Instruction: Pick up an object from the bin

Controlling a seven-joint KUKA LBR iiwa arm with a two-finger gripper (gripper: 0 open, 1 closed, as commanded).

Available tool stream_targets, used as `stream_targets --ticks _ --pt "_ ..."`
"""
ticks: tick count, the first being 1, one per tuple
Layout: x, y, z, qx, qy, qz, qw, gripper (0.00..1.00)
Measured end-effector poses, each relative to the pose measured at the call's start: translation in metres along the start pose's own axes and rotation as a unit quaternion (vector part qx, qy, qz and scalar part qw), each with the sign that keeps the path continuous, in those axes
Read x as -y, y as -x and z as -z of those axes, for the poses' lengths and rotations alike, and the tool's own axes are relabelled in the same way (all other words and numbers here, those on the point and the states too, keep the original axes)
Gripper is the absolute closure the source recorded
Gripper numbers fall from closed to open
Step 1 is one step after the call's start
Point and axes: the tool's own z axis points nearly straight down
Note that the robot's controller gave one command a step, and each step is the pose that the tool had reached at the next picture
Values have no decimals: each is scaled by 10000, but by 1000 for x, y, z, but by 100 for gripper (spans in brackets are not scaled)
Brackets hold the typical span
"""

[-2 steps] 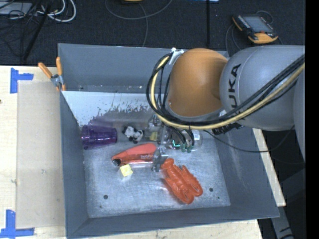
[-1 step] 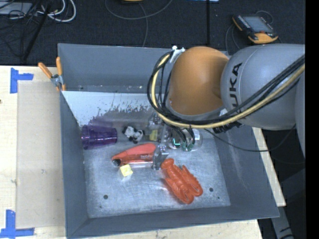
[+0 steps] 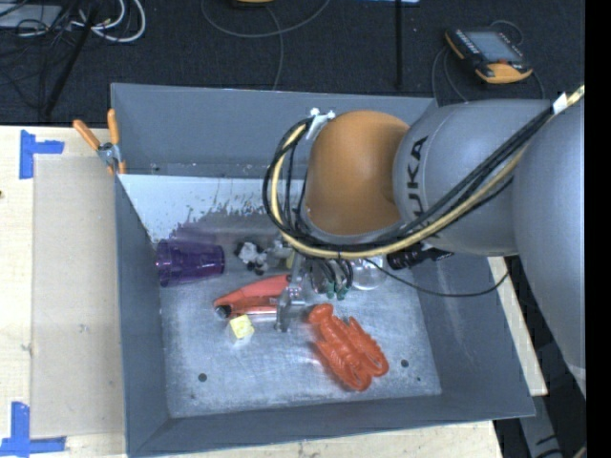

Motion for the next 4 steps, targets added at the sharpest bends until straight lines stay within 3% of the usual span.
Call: stream_targets --ticks 1,2,4 --pt "-2 25 -53 -9 1 -229 9997 0" --pt "-3 5 -78 2 4 -883 9961 100" --pt "-3 5 -79 1 7 -894 9960 100"
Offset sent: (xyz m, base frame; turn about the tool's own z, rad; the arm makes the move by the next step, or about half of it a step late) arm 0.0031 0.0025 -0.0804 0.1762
